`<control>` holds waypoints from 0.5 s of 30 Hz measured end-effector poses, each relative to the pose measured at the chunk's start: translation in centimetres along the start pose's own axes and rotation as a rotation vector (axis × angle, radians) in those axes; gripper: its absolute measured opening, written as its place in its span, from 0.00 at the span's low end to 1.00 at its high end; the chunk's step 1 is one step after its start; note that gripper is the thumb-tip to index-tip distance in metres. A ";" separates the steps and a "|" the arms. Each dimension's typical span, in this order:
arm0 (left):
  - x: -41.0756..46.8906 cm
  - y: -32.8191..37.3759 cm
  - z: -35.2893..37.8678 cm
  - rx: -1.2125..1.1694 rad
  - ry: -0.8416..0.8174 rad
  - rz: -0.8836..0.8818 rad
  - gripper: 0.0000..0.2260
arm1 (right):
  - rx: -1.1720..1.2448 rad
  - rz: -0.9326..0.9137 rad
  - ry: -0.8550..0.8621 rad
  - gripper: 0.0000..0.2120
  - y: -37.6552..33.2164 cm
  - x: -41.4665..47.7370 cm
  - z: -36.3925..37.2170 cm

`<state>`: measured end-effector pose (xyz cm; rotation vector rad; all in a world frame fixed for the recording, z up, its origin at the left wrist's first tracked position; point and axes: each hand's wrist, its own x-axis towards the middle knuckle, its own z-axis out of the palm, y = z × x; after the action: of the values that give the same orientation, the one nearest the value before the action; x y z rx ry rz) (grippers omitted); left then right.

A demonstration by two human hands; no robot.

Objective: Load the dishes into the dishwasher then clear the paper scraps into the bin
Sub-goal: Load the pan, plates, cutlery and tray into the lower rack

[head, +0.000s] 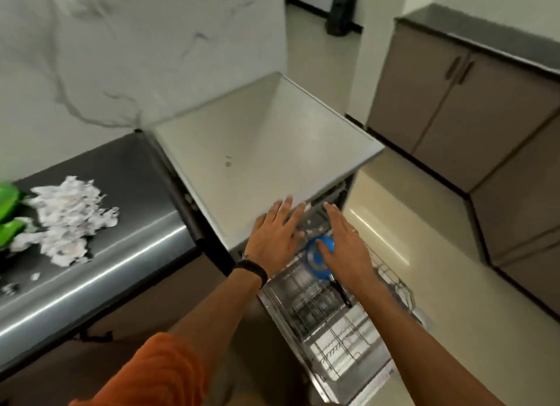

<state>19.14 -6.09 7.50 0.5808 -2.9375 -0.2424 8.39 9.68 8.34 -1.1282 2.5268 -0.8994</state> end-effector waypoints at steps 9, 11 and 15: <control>-11.3 -12.6 -8.8 0.007 0.188 -0.292 0.28 | 0.004 -0.308 -0.080 0.33 -15.9 0.8 7.1; -14.8 -15.5 -9.8 0.019 0.217 -0.343 0.28 | 0.009 -0.381 -0.109 0.32 -19.9 0.0 9.4; -21.2 -21.0 -11.6 0.042 0.254 -0.449 0.28 | -0.001 -0.475 -0.170 0.34 -27.0 -1.4 14.3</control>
<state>48.12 -18.52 12.82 1.1797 -2.5420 -0.1384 31.61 -9.45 13.78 -1.7656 2.1581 -0.8555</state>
